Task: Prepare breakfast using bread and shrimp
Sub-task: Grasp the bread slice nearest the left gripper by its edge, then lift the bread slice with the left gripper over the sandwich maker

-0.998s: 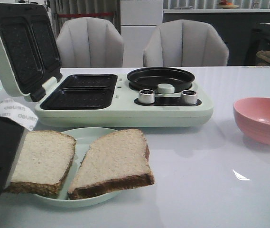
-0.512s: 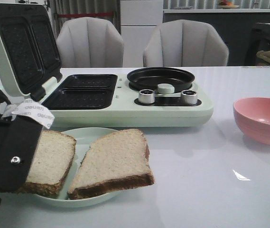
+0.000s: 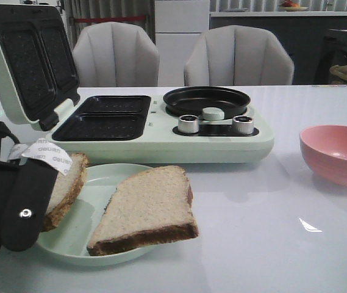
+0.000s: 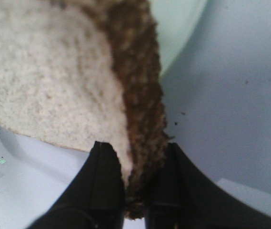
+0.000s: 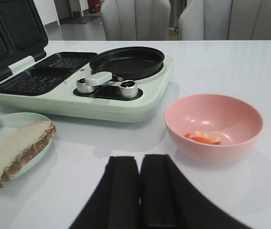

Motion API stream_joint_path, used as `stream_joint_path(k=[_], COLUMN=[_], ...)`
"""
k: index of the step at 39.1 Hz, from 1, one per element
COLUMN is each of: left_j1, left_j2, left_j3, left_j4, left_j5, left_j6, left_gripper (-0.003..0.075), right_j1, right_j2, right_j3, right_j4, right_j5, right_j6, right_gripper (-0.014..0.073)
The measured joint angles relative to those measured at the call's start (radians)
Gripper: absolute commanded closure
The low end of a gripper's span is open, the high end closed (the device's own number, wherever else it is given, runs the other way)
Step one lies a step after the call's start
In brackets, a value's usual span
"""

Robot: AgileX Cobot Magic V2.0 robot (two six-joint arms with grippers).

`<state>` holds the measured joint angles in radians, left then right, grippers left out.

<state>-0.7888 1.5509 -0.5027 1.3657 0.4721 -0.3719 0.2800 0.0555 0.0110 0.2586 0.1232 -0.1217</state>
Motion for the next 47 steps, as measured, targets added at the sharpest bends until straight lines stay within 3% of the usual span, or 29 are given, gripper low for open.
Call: stream_joint_path(k=[11, 32, 47], left_j1=[0.000, 0.000, 0.029], left_j2=[-0.059, -0.380, -0.334], left_j3=[0.000, -0.053, -0.216], left_j4=[-0.012, 0.027, 0.122], left_j5=[0.004, 0.045, 0.048], left_j6=[0.000, 0.000, 0.000], left_gripper=[0.0602, 0.0602, 0.0602], right_j1=[0.000, 0.000, 0.000], right_j2=[0.000, 0.000, 0.000], right_j3=[0.000, 0.000, 0.000], right_j4=[0.000, 0.000, 0.000], right_j5=[0.000, 0.000, 0.000], right_j6=[0.000, 0.000, 0.000], right_gripper=[0.0454, 0.0454, 0.0454])
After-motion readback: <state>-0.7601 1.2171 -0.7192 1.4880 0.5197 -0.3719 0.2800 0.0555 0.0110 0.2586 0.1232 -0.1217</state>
